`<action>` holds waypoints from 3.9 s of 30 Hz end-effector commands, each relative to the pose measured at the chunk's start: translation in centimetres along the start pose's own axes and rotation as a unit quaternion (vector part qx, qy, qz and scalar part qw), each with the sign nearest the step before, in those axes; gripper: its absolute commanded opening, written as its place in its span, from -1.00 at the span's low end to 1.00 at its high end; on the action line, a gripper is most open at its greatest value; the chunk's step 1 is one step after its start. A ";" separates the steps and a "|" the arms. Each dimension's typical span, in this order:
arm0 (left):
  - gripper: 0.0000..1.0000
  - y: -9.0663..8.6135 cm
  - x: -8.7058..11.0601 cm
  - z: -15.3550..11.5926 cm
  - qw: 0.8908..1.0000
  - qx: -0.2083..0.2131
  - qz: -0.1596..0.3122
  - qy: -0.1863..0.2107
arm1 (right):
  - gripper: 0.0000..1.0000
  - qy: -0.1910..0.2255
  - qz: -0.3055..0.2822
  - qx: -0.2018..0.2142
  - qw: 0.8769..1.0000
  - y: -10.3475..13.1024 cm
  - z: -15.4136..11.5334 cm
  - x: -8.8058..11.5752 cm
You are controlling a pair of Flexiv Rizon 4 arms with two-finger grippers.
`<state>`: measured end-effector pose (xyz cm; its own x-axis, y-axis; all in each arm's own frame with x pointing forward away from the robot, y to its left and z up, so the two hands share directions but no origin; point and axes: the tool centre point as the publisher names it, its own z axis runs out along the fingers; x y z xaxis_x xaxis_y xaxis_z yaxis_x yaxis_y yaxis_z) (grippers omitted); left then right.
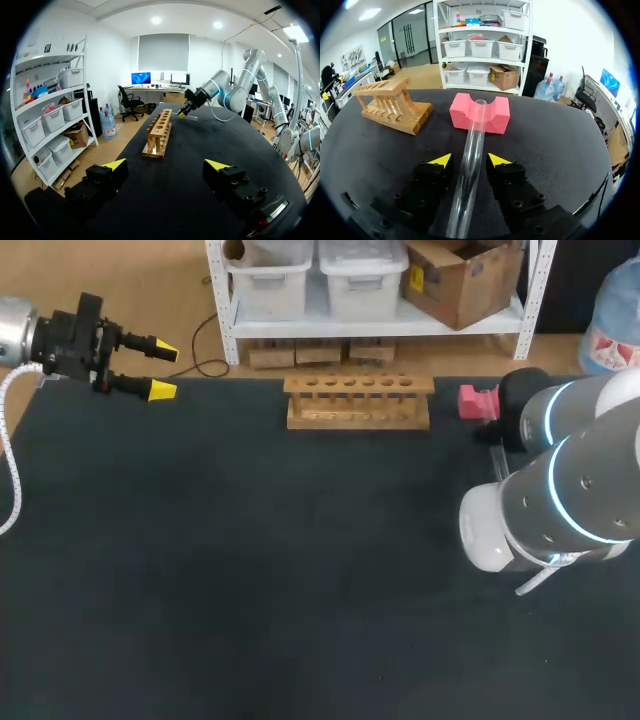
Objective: Grasp the test tube, adjust it, and insert it.
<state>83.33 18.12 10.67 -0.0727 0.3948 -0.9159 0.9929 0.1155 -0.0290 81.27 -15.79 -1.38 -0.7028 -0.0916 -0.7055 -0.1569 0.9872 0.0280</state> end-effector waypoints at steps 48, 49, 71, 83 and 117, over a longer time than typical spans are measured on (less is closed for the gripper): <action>1.00 -0.4 0.0 0.0 1.000 -0.004 0.001 0.000 | -1.00 0.012 0.046 0.068 0.997 0.1 -2.8 -1.5; 1.00 -0.4 0.0 0.0 1.000 -0.004 0.001 0.000 | -1.00 0.012 0.048 0.072 0.996 0.1 -3.2 -1.7; 1.00 -0.4 0.0 0.0 1.000 -0.004 0.001 0.000 | -1.00 -0.004 0.087 0.117 0.989 7.9 -11.0 -4.3; 1.00 -0.4 0.0 0.0 1.000 -0.004 0.001 0.000 | -1.00 -0.004 0.067 0.086 0.994 15.0 -9.5 -4.9; 1.00 -0.4 0.0 0.0 1.000 -0.004 0.001 0.000 | -1.00 0.032 0.048 0.073 0.996 17.2 -2.4 -6.1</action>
<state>83.32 18.11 10.67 -0.0727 0.3948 -0.9159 0.9929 0.1156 -0.0290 80.55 1.31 5.34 -0.7423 0.0014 -0.6701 0.0150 0.9998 -0.0146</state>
